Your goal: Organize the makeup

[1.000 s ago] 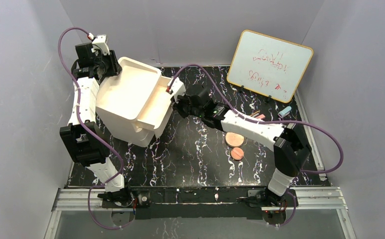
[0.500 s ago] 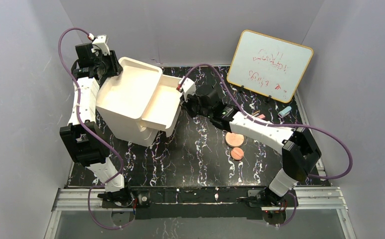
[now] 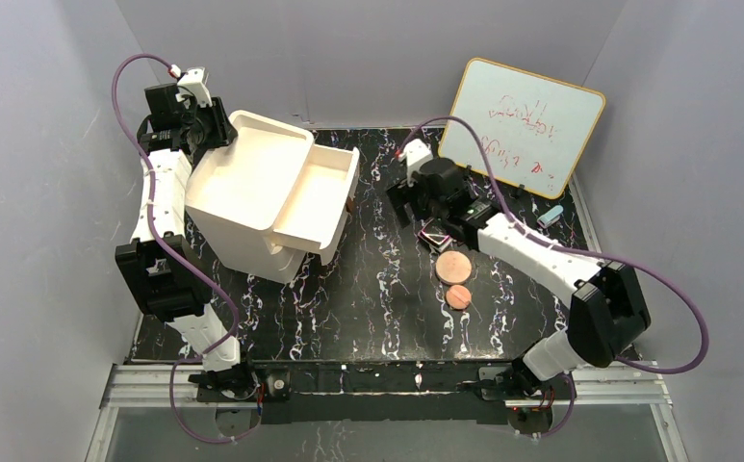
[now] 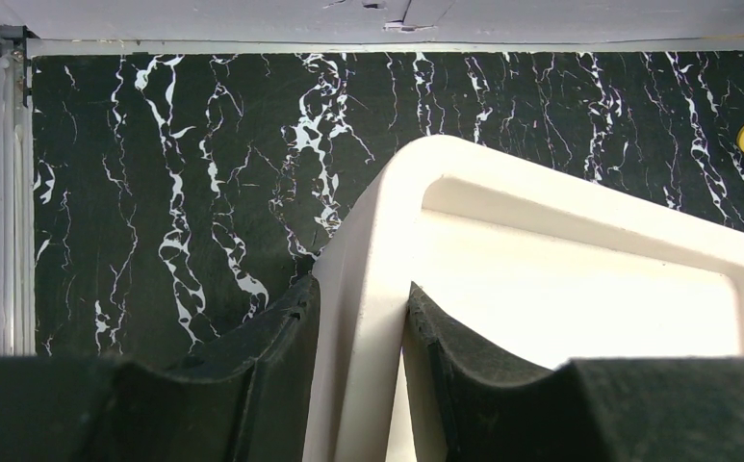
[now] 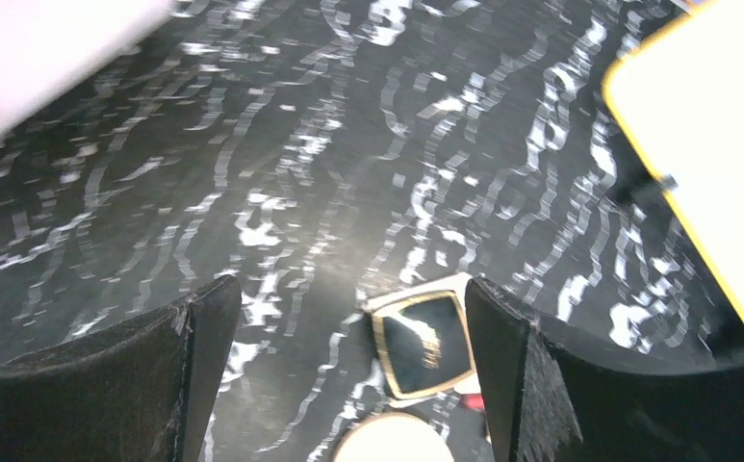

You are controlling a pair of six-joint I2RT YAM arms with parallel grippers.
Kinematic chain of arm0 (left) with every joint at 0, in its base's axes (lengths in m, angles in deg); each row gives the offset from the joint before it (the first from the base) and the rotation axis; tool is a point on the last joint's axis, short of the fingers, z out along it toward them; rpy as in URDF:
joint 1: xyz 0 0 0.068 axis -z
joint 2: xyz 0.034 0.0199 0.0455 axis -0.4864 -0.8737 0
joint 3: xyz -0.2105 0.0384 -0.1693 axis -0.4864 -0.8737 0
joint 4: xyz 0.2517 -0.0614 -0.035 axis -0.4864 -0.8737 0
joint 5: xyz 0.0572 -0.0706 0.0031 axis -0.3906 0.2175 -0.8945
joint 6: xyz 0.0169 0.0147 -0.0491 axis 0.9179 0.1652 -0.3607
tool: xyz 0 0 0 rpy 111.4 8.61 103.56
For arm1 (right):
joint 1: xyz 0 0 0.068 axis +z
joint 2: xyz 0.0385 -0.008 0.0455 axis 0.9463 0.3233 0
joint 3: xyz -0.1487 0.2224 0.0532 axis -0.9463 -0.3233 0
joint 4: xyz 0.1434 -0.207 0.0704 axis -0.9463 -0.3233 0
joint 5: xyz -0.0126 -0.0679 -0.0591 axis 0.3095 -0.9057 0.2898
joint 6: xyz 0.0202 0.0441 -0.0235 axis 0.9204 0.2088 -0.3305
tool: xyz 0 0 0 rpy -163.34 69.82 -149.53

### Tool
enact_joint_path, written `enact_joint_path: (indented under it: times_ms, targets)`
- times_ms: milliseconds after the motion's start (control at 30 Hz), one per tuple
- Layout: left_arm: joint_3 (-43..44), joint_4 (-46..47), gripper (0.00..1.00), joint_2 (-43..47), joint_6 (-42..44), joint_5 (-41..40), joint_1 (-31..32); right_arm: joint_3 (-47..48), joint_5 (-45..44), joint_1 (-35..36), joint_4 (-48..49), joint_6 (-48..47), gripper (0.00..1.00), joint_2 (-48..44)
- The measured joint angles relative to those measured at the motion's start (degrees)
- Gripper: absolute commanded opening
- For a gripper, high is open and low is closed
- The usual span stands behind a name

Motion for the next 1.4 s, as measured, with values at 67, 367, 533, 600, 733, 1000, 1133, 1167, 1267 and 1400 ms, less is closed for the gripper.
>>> enact_joint_path:
  times_ms: [67, 367, 533, 600, 733, 1000, 1133, 1167, 1267, 1400]
  targets:
    - [0.0, 0.0, 0.34, 0.0, -0.1, 0.1, 0.0, 0.0, -1.0, -3.1, -0.9, 0.6, 0.95, -0.3]
    - [0.0, 0.0, 0.34, 0.0, -0.4, 0.8, -0.1, 2.9, -0.8, -12.8, -9.8, 3.1, 0.94, 8.7]
    - [0.0, 0.0, 0.34, 0.0, -0.4, 1.0, -0.2, 5.0, 2.6, -12.6, -14.2, 3.1, 0.98, 15.9]
    - [0.0, 0.0, 0.34, 0.0, -0.5, 1.0, -0.2, 5.1, 3.8, -12.5, -15.5, 3.0, 0.98, 17.2]
    - [0.0, 0.0, 0.34, 0.0, -0.6, 1.0, -0.2, 5.2, 4.4, -12.4, -16.6, 2.7, 0.98, 17.4]
    - [0.0, 0.0, 0.34, 0.0, -0.6, 1.2, -0.2, 6.6, 3.2, -12.4, -16.9, 2.4, 0.98, 19.5]
    - [0.0, 0.0, 0.35, 0.0, -0.6, 1.3, -0.2, 6.6, 2.8, -12.4, -16.9, 2.2, 0.97, 21.7]
    - [0.0, 0.0, 0.34, 0.0, -0.6, 1.3, -0.2, 6.6, 2.7, -12.5, -16.9, 2.1, 0.95, 22.1]
    - [0.0, 0.0, 0.34, 0.0, -0.6, 1.3, -0.2, 7.2, 2.5, -12.6, -16.9, 1.8, 0.87, 22.3]
    - [0.0, 0.1, 0.34, 0.0, -0.8, 1.4, -0.3, 7.7, 2.5, -13.1, -17.0, 1.9, 0.76, 22.5]
